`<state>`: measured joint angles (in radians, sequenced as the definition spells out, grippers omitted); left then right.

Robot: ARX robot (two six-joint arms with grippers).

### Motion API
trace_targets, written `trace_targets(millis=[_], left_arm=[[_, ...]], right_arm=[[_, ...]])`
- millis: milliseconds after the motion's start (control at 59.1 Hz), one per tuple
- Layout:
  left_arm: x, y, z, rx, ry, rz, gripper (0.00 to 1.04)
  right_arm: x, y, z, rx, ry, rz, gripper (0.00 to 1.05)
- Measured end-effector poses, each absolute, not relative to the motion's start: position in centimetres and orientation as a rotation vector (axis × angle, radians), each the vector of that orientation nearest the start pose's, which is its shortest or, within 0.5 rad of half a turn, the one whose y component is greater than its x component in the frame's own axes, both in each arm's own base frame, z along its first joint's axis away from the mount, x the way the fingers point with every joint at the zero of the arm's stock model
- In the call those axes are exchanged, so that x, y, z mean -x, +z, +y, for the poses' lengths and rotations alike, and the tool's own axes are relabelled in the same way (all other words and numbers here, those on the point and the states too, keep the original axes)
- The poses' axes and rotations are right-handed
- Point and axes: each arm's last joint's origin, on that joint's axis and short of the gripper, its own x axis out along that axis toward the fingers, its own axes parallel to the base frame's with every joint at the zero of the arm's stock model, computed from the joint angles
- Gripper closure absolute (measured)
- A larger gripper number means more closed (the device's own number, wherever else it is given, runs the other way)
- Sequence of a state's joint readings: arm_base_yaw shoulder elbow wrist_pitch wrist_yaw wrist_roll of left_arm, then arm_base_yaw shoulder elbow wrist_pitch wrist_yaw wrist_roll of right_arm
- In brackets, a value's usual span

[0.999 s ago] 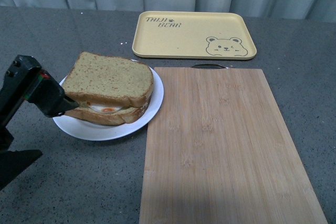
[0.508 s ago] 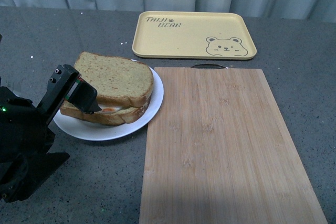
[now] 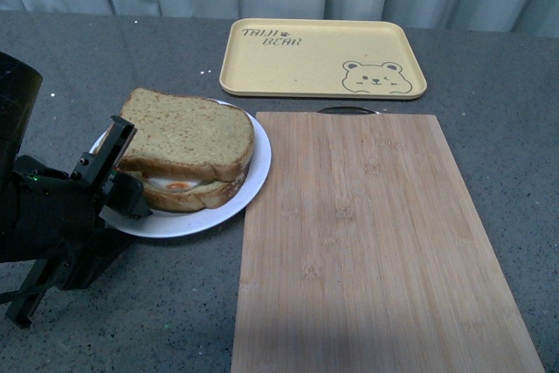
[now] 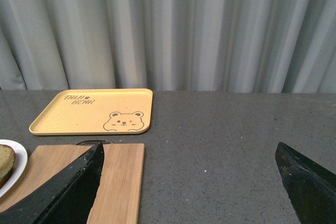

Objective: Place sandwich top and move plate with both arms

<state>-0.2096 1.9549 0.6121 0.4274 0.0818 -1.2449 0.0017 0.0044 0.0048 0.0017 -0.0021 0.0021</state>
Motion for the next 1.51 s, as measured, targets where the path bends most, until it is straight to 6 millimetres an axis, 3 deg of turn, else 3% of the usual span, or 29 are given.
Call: trace_targets(millis=[85, 186, 525, 745, 847, 948, 1185, 1507], left_arm=[[-28.8, 4.8, -5.8, 1.136, 0.321, 0.935, 0.94], [-28.8, 5.3, -5.6, 1.178, 0.283, 0.911, 1.00], [-26.9, 6.0, -4.4, 1.360, 0.137, 0.724, 1.01], [-28.2, 8.0, -4.5, 1.425, -0.005, 0.586, 1.01], [-29.9, 8.8, -5.5, 1.416, -0.010, 0.594, 1.01], [-33.2, 9.6, -7.6, 1.400, -0.022, 0.597, 1.01], [-38.7, 10.8, -11.7, 1.367, -0.035, 0.625, 1.01], [-43.6, 9.8, -16.6, 1.320, -0.031, 0.697, 1.01]], right_arm=[[-9.8, 16.5, 0.0, -0.002, 0.004, -0.002, 0.09], [-9.8, 16.5, 0.0, -0.002, 0.004, -0.002, 0.09], [-9.8, 16.5, 0.0, -0.002, 0.004, -0.002, 0.09], [-9.8, 16.5, 0.0, -0.002, 0.004, -0.002, 0.09], [-9.8, 16.5, 0.0, -0.002, 0.004, -0.002, 0.09], [-9.8, 16.5, 0.0, -0.002, 0.003, -0.002, 0.09], [-9.8, 16.5, 0.0, -0.002, 0.004, -0.002, 0.09], [-9.8, 16.5, 0.0, -0.002, 0.004, -0.002, 0.09]])
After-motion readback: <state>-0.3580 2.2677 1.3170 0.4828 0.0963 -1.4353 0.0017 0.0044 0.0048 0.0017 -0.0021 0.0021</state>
